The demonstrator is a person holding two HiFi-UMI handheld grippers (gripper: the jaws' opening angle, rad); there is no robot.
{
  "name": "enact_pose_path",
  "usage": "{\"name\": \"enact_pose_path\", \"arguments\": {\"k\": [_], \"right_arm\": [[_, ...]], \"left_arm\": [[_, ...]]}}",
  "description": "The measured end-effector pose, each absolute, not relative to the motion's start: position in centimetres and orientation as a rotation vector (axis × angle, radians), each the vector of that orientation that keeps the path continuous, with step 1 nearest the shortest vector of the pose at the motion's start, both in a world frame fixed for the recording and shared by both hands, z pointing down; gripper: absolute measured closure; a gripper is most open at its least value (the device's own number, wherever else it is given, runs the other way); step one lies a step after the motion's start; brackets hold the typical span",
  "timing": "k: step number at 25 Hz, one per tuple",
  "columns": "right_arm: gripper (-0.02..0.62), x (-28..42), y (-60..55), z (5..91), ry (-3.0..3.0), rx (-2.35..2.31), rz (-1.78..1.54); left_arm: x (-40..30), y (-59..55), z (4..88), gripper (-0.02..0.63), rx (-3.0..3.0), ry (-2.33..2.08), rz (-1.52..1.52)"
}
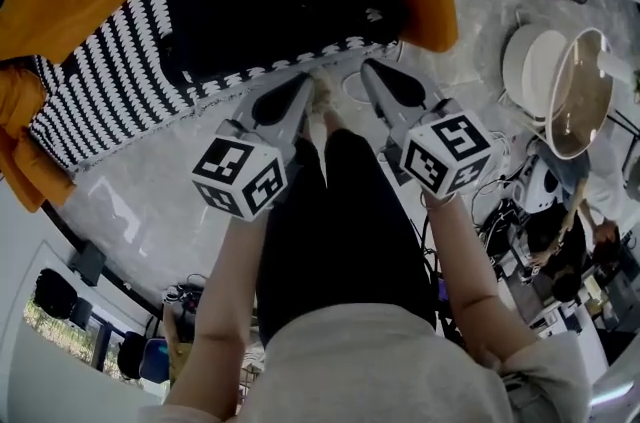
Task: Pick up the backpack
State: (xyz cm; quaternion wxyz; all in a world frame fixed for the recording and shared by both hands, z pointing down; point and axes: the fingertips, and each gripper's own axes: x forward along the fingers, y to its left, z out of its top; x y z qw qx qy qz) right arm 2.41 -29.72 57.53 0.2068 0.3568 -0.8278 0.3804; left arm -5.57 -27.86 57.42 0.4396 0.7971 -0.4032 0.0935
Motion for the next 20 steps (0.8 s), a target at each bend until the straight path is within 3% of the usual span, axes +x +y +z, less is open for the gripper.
{"name": "enact_pose_path", "arguments": {"k": [20], "right_arm": [[0.592, 2.5, -32.5, 67.3, -2.211, 0.880, 0.790]], "left_arm": [[-3.4, -28.8, 65.8, 0.598, 1.941, -0.997, 0.258]]}}
